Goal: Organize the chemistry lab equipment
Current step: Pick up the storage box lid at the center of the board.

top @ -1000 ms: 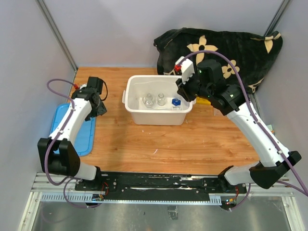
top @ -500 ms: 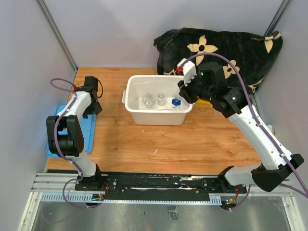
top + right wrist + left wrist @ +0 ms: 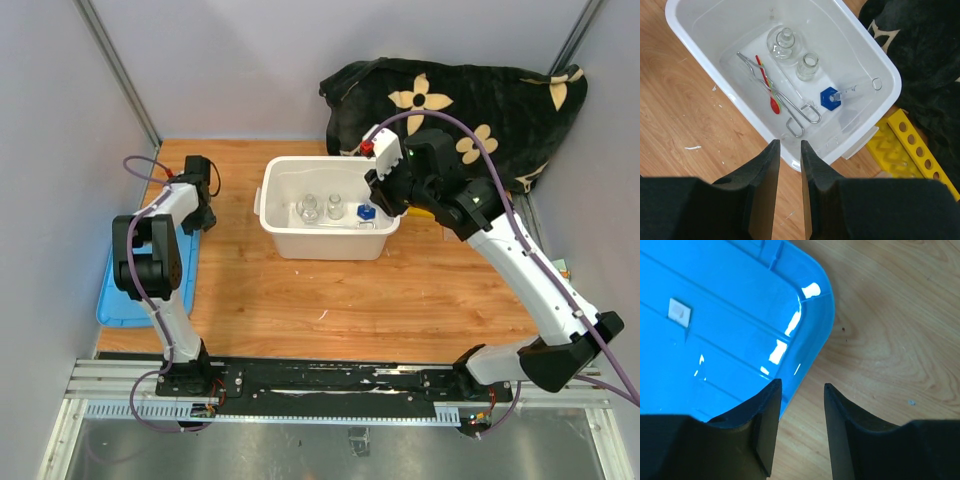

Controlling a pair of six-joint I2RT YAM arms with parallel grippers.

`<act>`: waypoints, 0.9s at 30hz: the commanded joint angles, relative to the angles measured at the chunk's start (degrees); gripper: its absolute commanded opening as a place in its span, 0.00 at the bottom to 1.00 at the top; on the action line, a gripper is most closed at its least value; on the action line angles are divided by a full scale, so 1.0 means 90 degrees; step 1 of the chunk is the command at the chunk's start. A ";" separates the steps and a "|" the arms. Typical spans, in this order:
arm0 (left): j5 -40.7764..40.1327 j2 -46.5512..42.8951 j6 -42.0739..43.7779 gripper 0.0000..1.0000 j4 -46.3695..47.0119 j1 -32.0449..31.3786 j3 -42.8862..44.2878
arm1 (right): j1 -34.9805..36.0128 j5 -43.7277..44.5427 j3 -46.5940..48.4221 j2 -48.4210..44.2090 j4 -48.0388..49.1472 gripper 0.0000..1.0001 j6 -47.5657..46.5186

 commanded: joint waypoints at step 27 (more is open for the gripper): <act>0.1651 -0.0632 -0.0451 0.00 0.0078 0.0026 0.2048 | 0.0059 0.0476 -0.0113 -0.0092 -0.0344 0.25 -0.0103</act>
